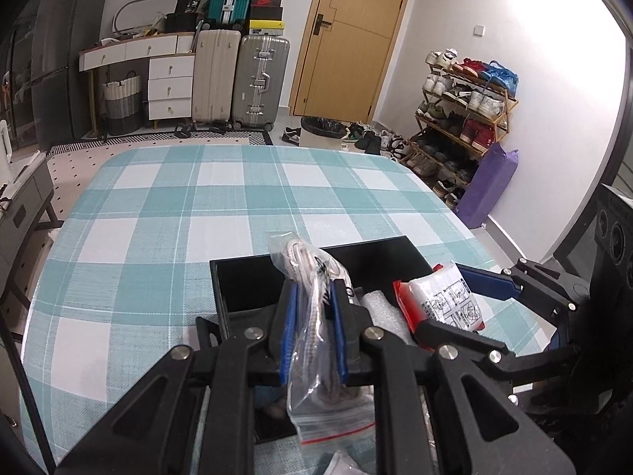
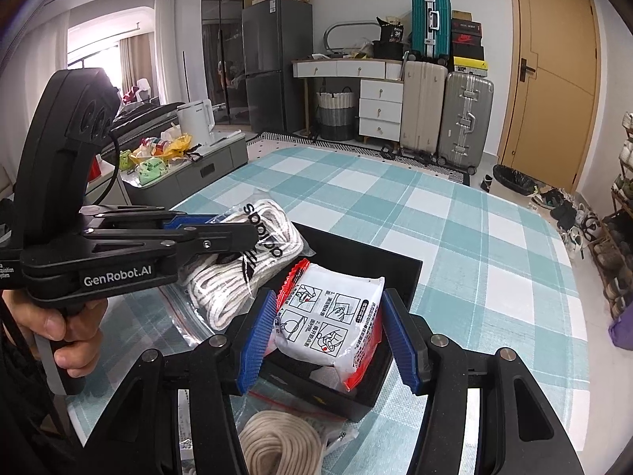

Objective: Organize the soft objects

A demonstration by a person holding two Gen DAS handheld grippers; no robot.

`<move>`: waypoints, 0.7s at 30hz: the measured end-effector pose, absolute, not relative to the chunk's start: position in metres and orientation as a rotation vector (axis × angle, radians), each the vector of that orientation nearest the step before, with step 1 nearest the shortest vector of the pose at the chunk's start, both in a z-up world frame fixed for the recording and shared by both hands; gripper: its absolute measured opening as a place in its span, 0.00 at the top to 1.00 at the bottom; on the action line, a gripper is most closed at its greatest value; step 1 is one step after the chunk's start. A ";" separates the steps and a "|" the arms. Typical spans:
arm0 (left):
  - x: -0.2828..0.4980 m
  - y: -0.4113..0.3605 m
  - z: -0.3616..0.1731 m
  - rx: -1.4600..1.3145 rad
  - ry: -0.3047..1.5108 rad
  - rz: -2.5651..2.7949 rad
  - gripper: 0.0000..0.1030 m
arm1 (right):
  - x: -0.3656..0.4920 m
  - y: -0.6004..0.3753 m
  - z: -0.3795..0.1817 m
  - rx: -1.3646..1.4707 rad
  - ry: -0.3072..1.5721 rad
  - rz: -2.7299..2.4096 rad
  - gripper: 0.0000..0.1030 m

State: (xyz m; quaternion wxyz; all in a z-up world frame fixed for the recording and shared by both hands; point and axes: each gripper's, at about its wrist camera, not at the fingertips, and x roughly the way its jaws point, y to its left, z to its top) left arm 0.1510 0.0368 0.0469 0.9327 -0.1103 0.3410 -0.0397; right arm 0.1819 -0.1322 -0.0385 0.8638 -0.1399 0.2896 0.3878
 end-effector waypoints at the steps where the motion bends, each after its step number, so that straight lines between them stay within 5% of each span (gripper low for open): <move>1: 0.153 0.037 0.046 -0.226 0.699 -0.080 0.86 | 0.183 -0.131 -0.040 -0.295 0.608 0.814 0.46; 21: 0.163 0.029 0.021 -0.159 0.762 -0.061 0.86 | 0.202 -0.114 -0.069 -0.339 0.647 0.838 0.46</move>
